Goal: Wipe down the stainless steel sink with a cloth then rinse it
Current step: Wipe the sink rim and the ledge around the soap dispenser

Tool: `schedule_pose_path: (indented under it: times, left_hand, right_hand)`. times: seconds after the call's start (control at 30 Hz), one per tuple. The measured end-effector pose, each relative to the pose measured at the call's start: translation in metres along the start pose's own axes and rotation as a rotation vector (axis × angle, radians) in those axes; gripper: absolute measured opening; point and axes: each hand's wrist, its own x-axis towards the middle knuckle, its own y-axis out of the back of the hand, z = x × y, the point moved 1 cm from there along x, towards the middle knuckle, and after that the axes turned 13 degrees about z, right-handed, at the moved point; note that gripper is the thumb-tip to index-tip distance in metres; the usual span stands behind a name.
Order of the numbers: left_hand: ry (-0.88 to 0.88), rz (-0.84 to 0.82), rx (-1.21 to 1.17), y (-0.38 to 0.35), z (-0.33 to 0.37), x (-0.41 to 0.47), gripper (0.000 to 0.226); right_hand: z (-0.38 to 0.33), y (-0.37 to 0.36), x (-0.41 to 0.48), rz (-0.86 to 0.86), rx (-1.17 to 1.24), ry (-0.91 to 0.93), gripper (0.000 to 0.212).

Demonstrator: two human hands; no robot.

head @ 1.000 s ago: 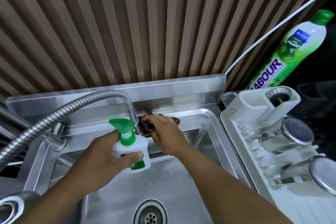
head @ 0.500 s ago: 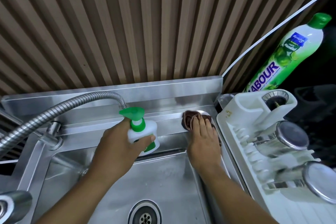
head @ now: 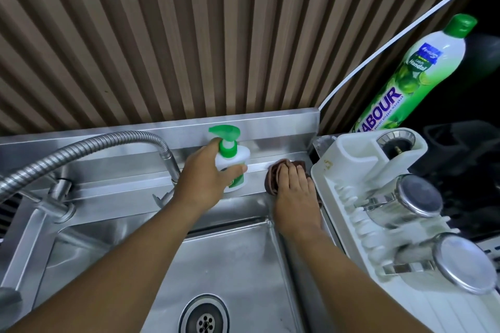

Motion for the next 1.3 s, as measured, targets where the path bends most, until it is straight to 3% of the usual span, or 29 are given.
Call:
schedule_pose_path:
  times: [0.3,0.5,0.67,0.77,0.83,0.97,1.07,1.2,1.3]
  left_hand:
    - [0.059,-0.026,-0.003,0.003,-0.009,0.0,0.054]
    - [0.104,-0.021,-0.017,0.008,-0.02,-0.004,0.059]
    - [0.123,-0.012,-0.018,0.012,-0.026,-0.013,0.074]
    - [0.128,0.001,0.09,0.014,-0.026,-0.027,0.081]
    - [0.127,0.124,0.152,0.015,-0.024,-0.047,0.073]
    - [0.042,0.354,0.007,0.0,-0.022,-0.099,0.026]
    - [0.122,0.205,-0.151,-0.04,-0.024,-0.12,0.006]
    - [0.314,-0.161,-0.336,-0.102,0.001,-0.115,0.034]
    - [0.492,-0.219,-0.449,-0.138,0.015,-0.099,0.035]
  right_hand:
    - [0.002,0.012,-0.066,0.022,-0.008,-0.053,0.081]
    - [-0.008,0.005,-0.027,0.035,0.017,-0.096,0.086]
    - [-0.014,0.021,0.017,-0.116,0.058,-0.118,0.075]
    - [-0.011,0.044,0.034,-0.259,0.142,-0.162,0.082]
    - [-0.004,0.06,0.045,-0.359,0.199,-0.189,0.08]
    - [0.01,0.084,0.055,-0.351,0.203,-0.158,0.043]
    - [0.015,0.088,0.052,-0.35,0.078,-0.077,0.032]
    - [0.015,0.084,0.043,-0.39,-0.113,0.101,0.028]
    - [0.02,0.084,0.038,-0.317,-0.218,0.272,0.026]
